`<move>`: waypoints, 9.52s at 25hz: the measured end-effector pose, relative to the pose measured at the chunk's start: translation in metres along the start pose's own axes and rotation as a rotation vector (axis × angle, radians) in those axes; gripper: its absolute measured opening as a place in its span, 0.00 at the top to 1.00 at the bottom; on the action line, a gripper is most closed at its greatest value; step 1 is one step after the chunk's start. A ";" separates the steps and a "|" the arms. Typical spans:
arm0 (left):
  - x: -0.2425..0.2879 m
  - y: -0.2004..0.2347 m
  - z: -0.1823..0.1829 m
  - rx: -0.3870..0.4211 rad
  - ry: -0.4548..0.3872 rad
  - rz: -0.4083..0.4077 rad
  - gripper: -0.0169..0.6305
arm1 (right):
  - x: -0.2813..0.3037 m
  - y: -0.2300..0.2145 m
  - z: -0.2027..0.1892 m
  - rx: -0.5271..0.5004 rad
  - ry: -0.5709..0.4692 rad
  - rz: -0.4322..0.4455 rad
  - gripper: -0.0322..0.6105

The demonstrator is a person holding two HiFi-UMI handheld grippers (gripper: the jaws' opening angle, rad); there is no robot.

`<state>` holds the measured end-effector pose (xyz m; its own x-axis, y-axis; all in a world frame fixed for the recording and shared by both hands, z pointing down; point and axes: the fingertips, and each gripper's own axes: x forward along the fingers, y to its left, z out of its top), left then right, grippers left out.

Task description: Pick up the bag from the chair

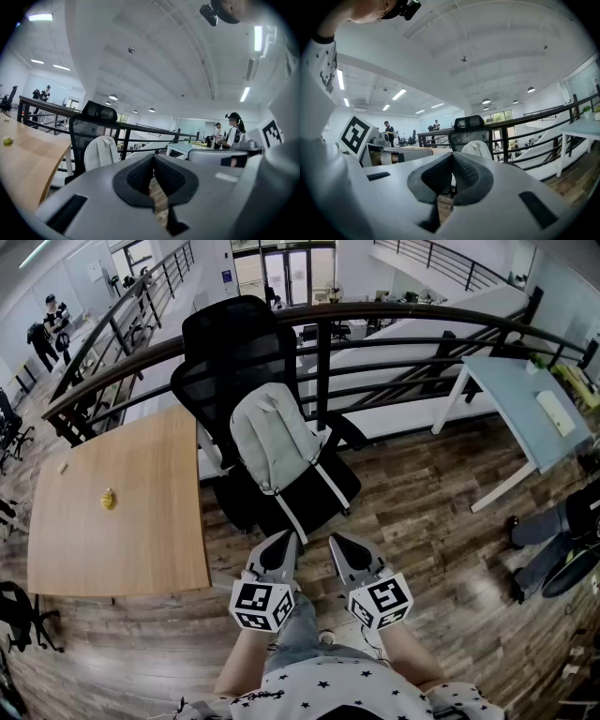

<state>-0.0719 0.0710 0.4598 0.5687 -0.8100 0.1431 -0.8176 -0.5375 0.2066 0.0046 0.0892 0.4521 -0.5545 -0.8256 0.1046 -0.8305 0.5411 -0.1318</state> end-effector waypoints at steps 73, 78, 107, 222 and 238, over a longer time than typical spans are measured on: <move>0.200 0.131 0.102 -0.011 -0.087 -0.030 0.96 | 0.206 -0.135 0.101 -0.032 -0.105 -0.005 0.96; 0.233 0.169 0.087 -0.041 -0.063 -0.024 0.96 | 0.249 -0.153 0.077 -0.026 -0.054 -0.009 0.96; 0.339 0.291 0.092 -0.069 -0.091 0.374 0.96 | 0.439 -0.234 0.074 -0.092 0.036 0.347 0.96; 0.139 -0.082 0.083 0.126 -0.266 0.602 0.95 | 0.053 -0.116 0.092 -0.169 -0.042 0.674 0.96; 0.129 -0.116 0.097 0.125 -0.283 0.606 0.95 | 0.020 -0.117 0.113 -0.192 -0.063 0.701 0.96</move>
<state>0.0876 0.0061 0.3599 -0.0252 -0.9976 -0.0638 -0.9983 0.0218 0.0542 0.0967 -0.0082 0.3587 -0.9602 -0.2794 0.0012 -0.2792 0.9598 0.0288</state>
